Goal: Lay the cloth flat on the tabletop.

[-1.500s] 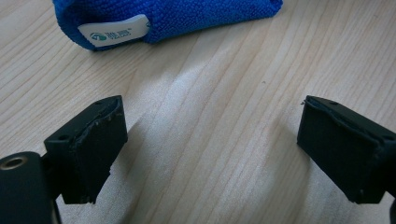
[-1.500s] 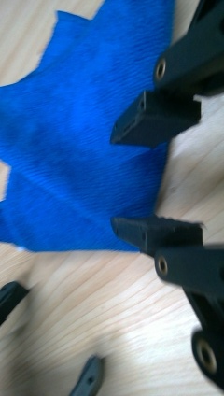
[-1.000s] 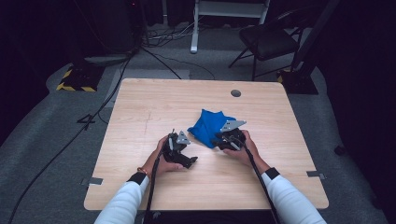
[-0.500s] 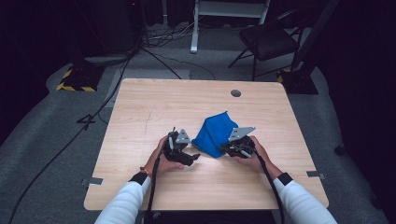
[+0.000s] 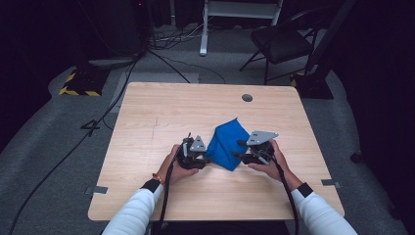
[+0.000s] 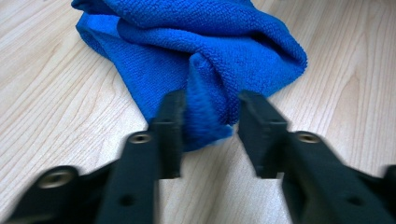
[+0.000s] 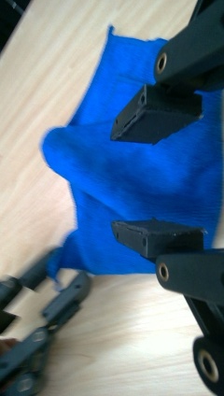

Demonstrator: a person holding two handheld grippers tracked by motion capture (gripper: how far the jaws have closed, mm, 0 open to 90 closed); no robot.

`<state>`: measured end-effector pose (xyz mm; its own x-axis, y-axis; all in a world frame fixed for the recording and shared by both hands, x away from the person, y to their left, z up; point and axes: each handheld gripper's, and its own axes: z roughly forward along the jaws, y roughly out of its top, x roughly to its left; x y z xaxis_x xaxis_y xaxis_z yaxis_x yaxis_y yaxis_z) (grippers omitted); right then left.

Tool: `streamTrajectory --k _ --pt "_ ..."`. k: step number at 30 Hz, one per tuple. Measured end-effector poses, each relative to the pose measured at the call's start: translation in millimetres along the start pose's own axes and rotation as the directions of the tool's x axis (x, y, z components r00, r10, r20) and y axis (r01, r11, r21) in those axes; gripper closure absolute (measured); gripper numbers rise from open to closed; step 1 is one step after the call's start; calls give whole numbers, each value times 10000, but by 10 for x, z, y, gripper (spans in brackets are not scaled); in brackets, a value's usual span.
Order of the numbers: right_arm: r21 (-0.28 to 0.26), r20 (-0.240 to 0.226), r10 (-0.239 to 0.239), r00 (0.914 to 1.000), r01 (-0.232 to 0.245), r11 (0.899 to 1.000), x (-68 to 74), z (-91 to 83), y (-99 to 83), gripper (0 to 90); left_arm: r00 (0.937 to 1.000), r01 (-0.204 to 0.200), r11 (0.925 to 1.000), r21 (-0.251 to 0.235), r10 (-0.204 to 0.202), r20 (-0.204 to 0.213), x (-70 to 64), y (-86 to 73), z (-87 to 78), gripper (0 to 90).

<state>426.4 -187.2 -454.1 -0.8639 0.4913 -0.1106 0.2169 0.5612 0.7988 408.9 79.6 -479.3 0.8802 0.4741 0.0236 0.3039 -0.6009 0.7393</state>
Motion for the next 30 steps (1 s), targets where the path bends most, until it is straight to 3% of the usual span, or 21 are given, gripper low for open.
streamTrajectory --k 5,6,8,11,14,15,17,22,23,24,30 --pt "-42 -190 74 9998 -75 10000 34 127 93 489 9982 -549 9984 153 553 -220 -36 1 -25 812" --pt "-42 -190 74 9998 -75 10000 34 127 93 489 9982 -549 9984 153 553 -220 -36 1 -25 826" --pt "309 -201 -358 9992 364 9989 99 236 125 530 9990 -368 9993 45 369 -250 -26 -11 -23 836" --pt "496 -44 -426 9991 428 9979 124 300 141 564 9988 -395 9992 56 397 -282 -20 -14 -30 846" --pt "1084 560 -597 9966 534 9927 131 383 143 694 9978 -354 9994 -4 353 -553 -24 -16 -55 846" --pt "1269 855 -599 9945 488 9907 114 386 128 807 9972 -341 9994 -3 340 -671 -19 -18 -65 844" --pt "1132 908 -483 9947 379 9928 76 346 119 870 9964 -235 9997 6 235 -813 2 -39 -86 844" --pt "830 950 -405 9946 326 9960 17 204 107 882 9938 -162 9999 -39 156 -1097 29 -57 -129 845" --pt "542 894 -173 9958 124 9985 -15 102 83 881 9921 -117 9999 -62 108 -1251 37 -65 -157 845" --pt "542 894 -173 9958 124 9985 -15 102 83 881 9921 -117 9999 -62 108 -1251 37 -65 -157 845" --pt "-73 1154 175 9932 -168 9998 -83 -332 -48 880 9886 22 9997 -243 -58 -1502 51 -85 -231 845"
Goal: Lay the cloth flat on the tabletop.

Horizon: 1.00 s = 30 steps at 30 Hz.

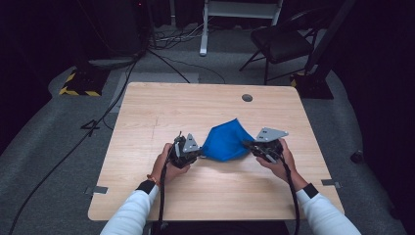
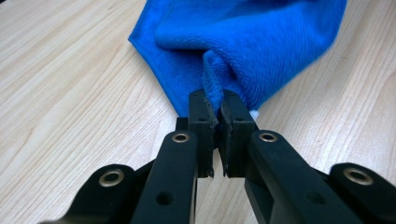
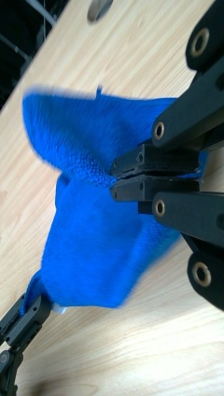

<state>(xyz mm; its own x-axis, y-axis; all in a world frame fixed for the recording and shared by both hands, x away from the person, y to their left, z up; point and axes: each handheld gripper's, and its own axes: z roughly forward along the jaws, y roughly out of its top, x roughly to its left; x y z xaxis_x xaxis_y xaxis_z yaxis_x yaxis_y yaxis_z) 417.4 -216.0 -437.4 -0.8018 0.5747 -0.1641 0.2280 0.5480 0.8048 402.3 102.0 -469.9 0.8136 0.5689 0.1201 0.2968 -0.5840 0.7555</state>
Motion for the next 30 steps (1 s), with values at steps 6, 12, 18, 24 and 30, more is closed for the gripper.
streamTrajectory --k 6,12,18,24,30 --pt "-35 134 292 9995 -292 9996 -15 -270 -209 866 9998 -33 10000 90 31 186 -32 1 -13 841" --pt "359 385 481 9981 -495 9981 5 -416 -444 813 9964 -437 9983 373 408 749 -179 -17 13 835" --pt "758 878 1320 9874 -1387 9874 -90 -530 -695 708 9886 -753 9959 501 680 1342 -331 14 23 817" --pt "1257 1405 2018 9693 -2196 9674 -220 -569 -854 586 9816 -1096 9903 858 942 1660 -477 8 39 809" --pt "1817 2344 2119 9488 -2569 9492 -331 -552 -983 534 9776 -1076 9907 828 902 1904 -549 -12 23 772"
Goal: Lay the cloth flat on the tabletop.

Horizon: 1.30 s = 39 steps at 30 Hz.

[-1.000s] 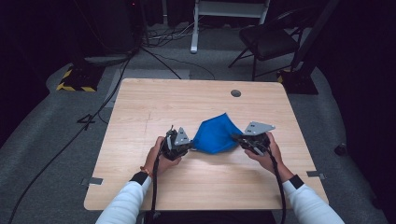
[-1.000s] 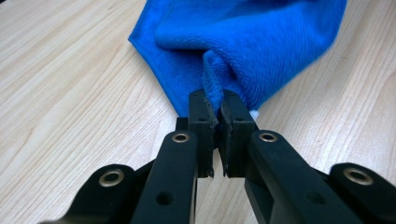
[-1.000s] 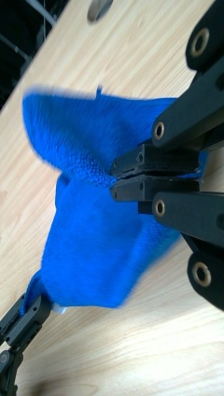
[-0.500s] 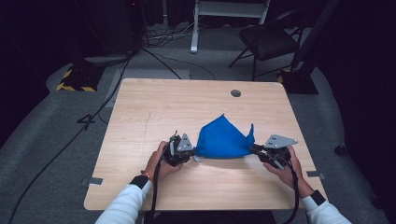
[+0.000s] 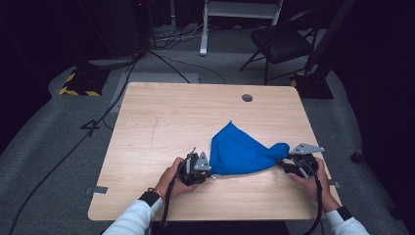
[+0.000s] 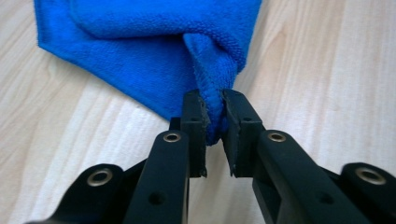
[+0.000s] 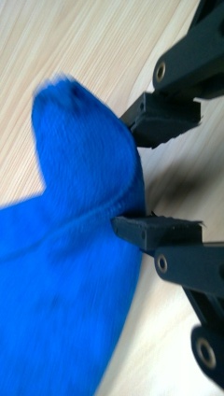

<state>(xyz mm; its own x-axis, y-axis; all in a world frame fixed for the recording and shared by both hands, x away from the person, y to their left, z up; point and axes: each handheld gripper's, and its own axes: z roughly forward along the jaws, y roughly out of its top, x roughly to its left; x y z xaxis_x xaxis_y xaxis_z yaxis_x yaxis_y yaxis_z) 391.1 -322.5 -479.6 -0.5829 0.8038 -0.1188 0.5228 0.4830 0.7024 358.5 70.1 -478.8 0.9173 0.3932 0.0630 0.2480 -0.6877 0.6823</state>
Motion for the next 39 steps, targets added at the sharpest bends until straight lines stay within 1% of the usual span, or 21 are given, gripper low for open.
streamTrajectory --k 1,2,3,4,5,9,14,15,18,20,21,23,26,29,32,33,35,36,37,38,39 --pt "137 142 181 9997 -183 9997 -64 22 -28 535 10000 -54 10000 3 54 -23 -14 1 -6 724" --pt "137 142 181 9997 -183 9997 -64 22 -28 534 10000 -91 10000 2 91 -20 -26 5 -12 724" --pt "255 422 221 9989 -232 9994 -114 42 -40 523 9999 -100 9999 -52 100 -30 -36 11 -17 668" --pt "255 422 221 9989 -232 9994 -114 42 -40 523 9999 -105 9999 -38 105 -72 -37 19 -28 668" --pt "330 672 236 9975 -259 9991 -163 62 -48 517 9999 58 9998 -209 -61 -112 -19 35 -53 567" --pt "388 1014 404 9940 -445 9983 -238 85 -62 511 9992 342 9981 -504 -353 -207 21 39 -118 402" --pt "37 1282 1051 9862 -1064 9943 -407 11 -75 503 9944 559 9959 -715 -619 -852 148 34 -185 327" --pt "-112 1336 1173 9841 -1168 9931 -428 -15 -73 505 9944 559 9959 -715 -619 -852 148 34 -185 324" --pt "-332 1378 1273 9823 -1238 9917 -454 -57 -63 507 9899 804 9932 -844 -894 -1097 262 62 -181 315" --pt "-547 1204 1289 9843 -1230 9909 -450 -75 -49 506 9866 929 9916 -896 -1038 -1256 344 85 -160 316" --pt "-694 980 1093 9892 -1028 9923 -419 -74 -29 506 9852 943 9916 -887 -1057 -1348 388 98 -141 330" --pt "-732 825 904 9925 -844 9937 -381 -64 -6 508 9789 1346 9860 -980 -1477 -1414 532 147 -56 337" --pt "-817 566 714 9958 -666 9944 -332 -53 23 508 9747 1573 9835 -892 -1692 -1462 672 216 54 350" --pt "-773 404 623 9972 -590 9953 -311 -23 28 506 9670 1948 9772 -841 -2057 -1503 807 280 188 378" --pt "-788 426 549 9976 -514 9956 -308 -17 34 507 9664 2073 9750 -800 -2168 -1379 880 317 282 410" --pt "-944 269 669 9974 -640 9935 -320 -34 39 508 9676 2167 9732 -771 -2246 -1155 932 344 382 432" --pt "-948 244 713 9972 -687 9931 -323 -33 36 510 9704 2099 9754 -675 -2163 -1078 950 353 430 511" --pt "-856 242 675 9974 -652 9942 -322 -18 31 512 9705 2152 9748 -583 -2201 -988 969 361 484 511" --pt "-604 288 578 9979 -560 9966 -317 34 16 513 9687 2311 9713 -558 -2351 -798 993 362 531 586" --pt "-484 300 552 9980 -537 9974 -318 63 10 516 9666 2450 9680 -552 -2483 -643 1012 361 567 617" --pt "-380 300 547 9981 -536 9978 -320 90 5 521 9664 2458 9681 -480 -2486 -655 1028 359 595 665"
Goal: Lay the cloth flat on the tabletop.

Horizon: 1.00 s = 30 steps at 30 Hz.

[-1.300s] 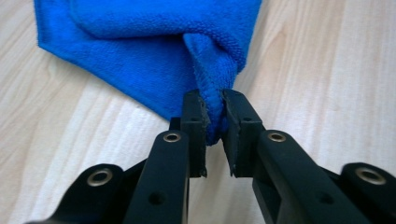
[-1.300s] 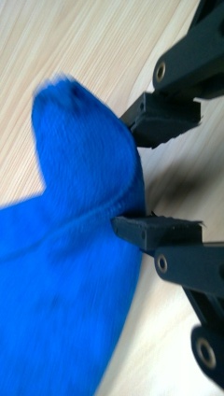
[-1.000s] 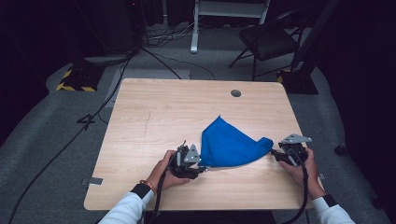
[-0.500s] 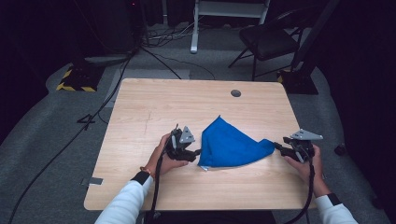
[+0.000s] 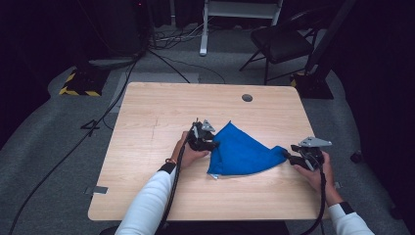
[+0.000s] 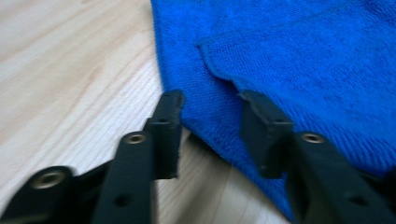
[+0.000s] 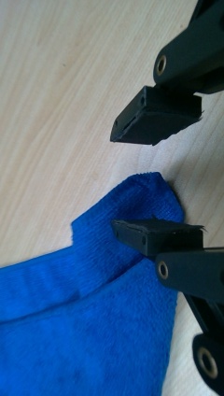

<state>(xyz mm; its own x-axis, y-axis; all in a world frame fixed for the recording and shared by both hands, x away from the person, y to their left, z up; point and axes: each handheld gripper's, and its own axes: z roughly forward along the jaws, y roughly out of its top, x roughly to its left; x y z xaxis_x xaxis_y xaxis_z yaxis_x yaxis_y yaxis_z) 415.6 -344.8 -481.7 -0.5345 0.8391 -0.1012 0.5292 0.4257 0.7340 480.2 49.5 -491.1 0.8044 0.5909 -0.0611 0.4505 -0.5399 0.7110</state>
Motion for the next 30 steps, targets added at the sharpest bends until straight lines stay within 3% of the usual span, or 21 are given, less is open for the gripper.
streamTrajectory --k 8,10,17,19,24,27,30 --pt "381 -231 -29 9997 38 9993 -40 146 -12 606 9976 -644 9965 530 655 -207 9 -4 0 862" --pt "368 -163 -134 9998 140 9992 -49 163 0 603 9959 -815 9943 691 840 -340 15 -35 -50 867" --pt "493 440 -87 9990 65 9988 -96 249 85 585 9939 -624 9940 895 701 -850 71 -220 -282 870" --pt "482 652 -326 9973 295 9984 -74 294 125 591 9919 -697 9916 1090 805 -986 60 -259 -342 878" --pt "620 856 -679 9940 627 9961 -18 404 247 574 9921 -875 9889 1197 974 -796 -21 -375 -437 880" --pt "579 1101 -1109 9877 1050 9928 6 461 292 574 9916 -960 9877 1232 1057 -745 -87 -413 -478 884" --pt "720 1211 -975 9878 892 9934 -1 492 334 546 9928 -877 9885 1231 969 -706 -127 -447 -511 884"
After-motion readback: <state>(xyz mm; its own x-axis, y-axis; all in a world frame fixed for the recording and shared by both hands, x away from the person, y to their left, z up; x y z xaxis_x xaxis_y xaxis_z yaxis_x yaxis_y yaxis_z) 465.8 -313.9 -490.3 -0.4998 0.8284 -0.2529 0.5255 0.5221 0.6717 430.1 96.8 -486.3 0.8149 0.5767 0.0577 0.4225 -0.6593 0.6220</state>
